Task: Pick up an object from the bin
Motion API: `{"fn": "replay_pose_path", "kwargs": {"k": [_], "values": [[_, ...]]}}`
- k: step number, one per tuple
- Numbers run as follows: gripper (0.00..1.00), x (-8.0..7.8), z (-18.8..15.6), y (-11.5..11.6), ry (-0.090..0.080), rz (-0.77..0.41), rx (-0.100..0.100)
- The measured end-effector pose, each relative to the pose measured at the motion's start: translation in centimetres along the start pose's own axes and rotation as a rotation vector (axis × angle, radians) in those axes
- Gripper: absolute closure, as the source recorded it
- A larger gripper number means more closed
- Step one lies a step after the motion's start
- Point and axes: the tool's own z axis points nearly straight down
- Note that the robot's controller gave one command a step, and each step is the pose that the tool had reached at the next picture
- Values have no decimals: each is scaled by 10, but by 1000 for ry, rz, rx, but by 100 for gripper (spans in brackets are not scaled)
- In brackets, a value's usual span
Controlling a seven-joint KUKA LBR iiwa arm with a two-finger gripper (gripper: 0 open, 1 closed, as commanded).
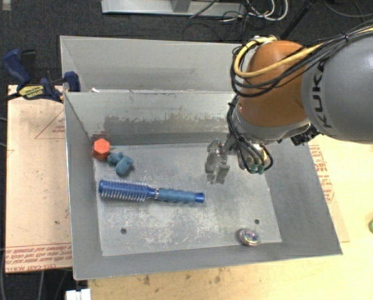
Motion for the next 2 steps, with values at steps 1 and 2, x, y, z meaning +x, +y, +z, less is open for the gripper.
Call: {"fn": "replay_pose_path", "kwargs": {"k": [1,2], "values": [[0,2,5,0,8,-1,2],[0,7,137,4,17,122,2]]}}
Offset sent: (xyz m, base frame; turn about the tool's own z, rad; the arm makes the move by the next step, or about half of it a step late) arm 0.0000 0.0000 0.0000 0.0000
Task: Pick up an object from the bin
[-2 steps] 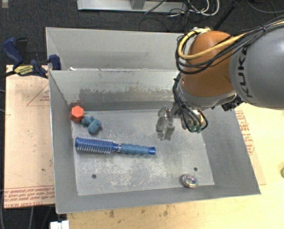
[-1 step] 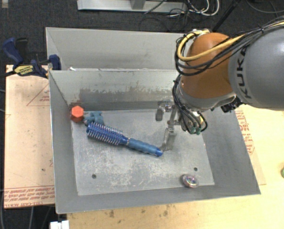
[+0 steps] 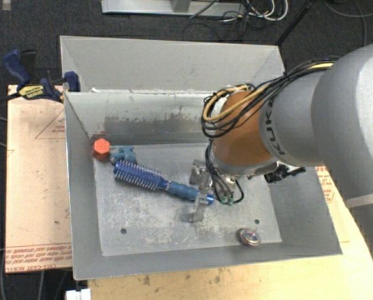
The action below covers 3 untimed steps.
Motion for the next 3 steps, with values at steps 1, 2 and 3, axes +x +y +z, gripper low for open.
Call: {"fn": "replay_pose_path", "kwargs": {"k": [1,2,3], "values": [[100,-2,-5,0,-7,-1,-1],[100,-15,-122,-23,-16,50,-3],[100,5,-125,-61,-6,-62,1]]}}
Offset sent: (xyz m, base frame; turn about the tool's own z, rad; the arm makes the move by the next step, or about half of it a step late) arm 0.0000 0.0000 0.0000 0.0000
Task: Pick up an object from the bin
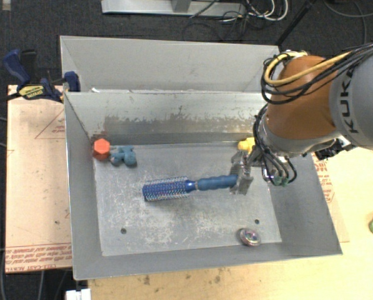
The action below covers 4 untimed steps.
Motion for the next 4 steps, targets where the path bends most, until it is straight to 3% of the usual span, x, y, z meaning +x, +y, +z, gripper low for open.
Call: {"fn": "replay_pose_path", "kwargs": {"k": [1,2,3,4], "values": [[100,-39,-59,7,-8,-647,0],[0,-38,-58,7,-5,-646,-2],[0,-13,51,63,4,-870,-4],[0,-20,123,56,2,-1083,-3]]}}
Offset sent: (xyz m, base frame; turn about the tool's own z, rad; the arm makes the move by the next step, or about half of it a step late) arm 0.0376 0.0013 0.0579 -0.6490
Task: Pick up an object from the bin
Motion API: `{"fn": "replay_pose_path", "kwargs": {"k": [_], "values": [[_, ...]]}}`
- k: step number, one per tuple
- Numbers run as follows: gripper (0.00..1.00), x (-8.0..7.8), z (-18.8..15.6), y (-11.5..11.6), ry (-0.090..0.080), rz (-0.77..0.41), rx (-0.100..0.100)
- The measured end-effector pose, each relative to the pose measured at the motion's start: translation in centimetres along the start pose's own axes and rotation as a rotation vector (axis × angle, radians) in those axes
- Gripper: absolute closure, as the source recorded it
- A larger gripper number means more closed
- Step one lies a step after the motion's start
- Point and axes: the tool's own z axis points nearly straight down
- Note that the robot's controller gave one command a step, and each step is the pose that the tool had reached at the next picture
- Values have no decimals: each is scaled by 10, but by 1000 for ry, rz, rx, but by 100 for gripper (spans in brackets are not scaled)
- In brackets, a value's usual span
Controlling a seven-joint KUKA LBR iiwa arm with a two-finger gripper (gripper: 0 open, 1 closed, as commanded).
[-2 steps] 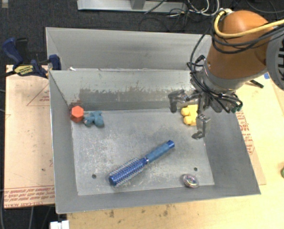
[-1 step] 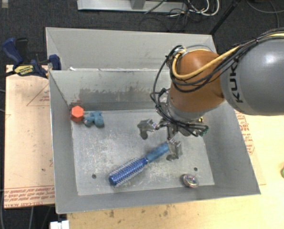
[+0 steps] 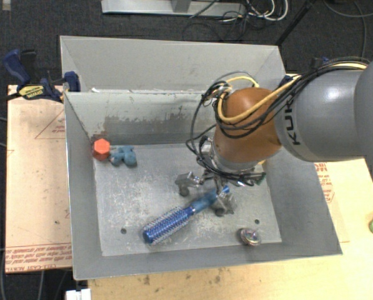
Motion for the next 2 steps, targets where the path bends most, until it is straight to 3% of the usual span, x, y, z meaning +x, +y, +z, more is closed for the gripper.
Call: {"fn": "replay_pose_path", "kwargs": {"k": [1,2], "values": [[100,-1,-2,-1,-3,1,3],[100,23,-135,1,-8,-27,11]]}}
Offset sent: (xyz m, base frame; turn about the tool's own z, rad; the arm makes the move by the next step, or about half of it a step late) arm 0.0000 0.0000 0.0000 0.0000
